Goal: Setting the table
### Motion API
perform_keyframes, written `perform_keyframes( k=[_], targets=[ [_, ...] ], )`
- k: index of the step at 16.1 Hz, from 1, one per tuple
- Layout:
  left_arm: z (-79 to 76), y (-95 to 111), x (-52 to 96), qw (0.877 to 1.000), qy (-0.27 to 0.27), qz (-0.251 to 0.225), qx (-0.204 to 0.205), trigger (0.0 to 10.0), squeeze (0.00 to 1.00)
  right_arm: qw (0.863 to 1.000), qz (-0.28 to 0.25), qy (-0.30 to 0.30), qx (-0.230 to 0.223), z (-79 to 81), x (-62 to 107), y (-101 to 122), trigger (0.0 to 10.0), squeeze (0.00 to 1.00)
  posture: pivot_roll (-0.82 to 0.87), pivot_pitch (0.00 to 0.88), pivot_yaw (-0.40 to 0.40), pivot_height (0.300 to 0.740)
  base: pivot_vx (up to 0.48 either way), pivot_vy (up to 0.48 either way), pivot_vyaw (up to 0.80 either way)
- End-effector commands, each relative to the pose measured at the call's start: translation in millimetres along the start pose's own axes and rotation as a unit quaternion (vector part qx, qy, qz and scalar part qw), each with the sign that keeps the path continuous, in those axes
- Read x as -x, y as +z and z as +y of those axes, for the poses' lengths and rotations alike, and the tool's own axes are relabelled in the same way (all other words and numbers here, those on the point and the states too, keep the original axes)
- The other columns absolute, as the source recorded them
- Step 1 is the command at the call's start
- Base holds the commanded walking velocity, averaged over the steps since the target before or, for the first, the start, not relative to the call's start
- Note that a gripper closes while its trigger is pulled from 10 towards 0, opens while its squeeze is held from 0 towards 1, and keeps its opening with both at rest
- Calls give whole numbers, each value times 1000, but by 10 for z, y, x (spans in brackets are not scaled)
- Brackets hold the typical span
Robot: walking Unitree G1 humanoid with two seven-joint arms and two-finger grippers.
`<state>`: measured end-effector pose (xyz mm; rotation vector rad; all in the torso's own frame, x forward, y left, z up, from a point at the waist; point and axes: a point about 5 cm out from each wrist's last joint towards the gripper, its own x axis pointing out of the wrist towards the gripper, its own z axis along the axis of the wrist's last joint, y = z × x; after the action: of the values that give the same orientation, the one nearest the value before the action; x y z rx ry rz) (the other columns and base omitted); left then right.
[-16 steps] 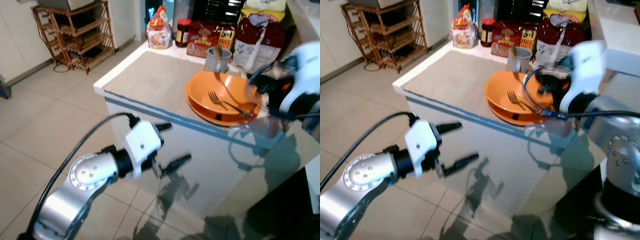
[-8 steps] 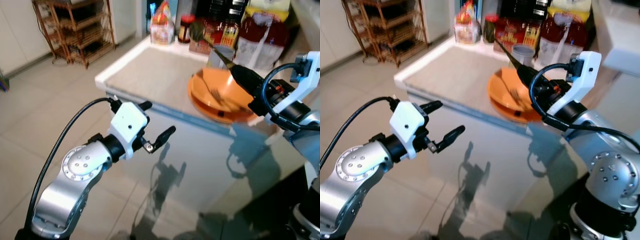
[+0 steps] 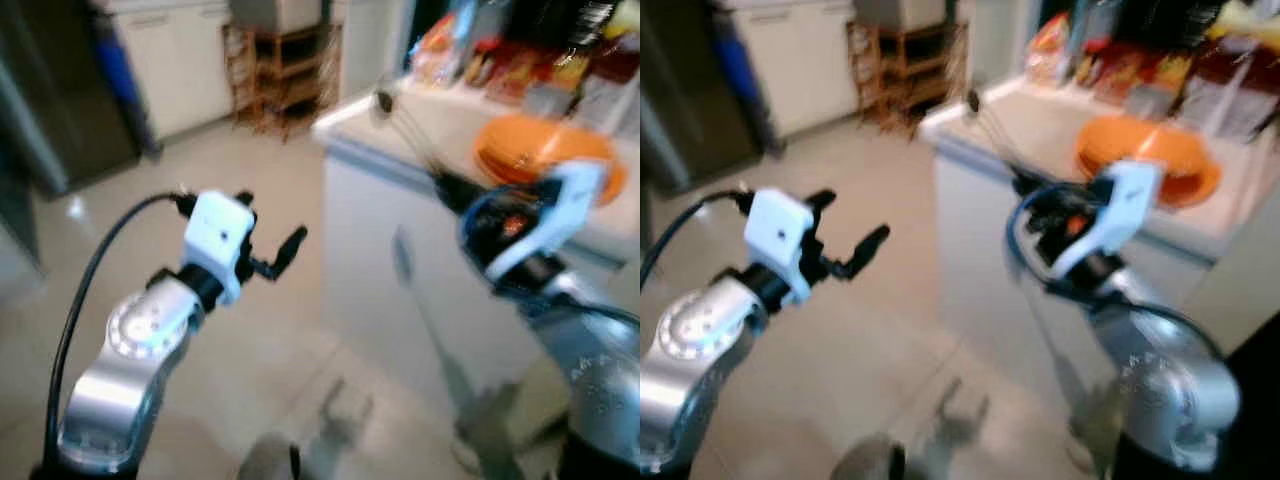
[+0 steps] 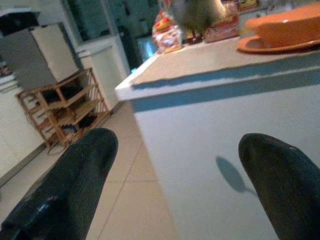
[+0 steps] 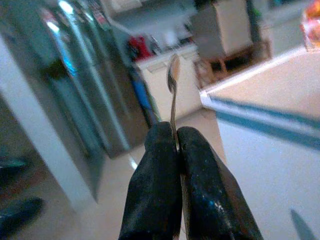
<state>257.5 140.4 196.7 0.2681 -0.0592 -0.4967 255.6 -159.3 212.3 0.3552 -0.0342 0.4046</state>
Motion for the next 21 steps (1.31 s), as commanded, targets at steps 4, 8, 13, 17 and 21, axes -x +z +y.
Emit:
perform_keyframes(
  k=[4, 8, 13, 17, 21],
  targets=[
    [142, 2, -10, 999, 28, 9, -28, 10000, 0, 998, -20, -31, 46, 43, -46, -87, 10000, 0, 75, 0, 19, 740, 0, -480, 0],
    [70, -43, -100, 999, 24, 4, -22, 10000, 0, 995, -71, -50, 45, -37, 26, 72, 10000, 0, 25, 0, -19, 740, 0, -480, 0],
    [39, -97, -98, 999, 39, -1, -12, 10000, 0, 995, -54, -63, 61, -121, 112, 13, 10000, 0, 14, 0, -54, 740, 0, -480, -469],
    [134, -129, -50, 998, 65, 6, -7, 10000, 0, 996, -43, -40, 65, -87, 129, -49, 10000, 0, 59, 0, -35, 740, 0, -480, -586],
    [314, -84, -72, 995, 96, 7, -24, 10000, 0, 997, -20, 24, 76, -44, 46, -127, 10000, 0, 87, 0, -15, 740, 0, -360, 0]
  ],
)
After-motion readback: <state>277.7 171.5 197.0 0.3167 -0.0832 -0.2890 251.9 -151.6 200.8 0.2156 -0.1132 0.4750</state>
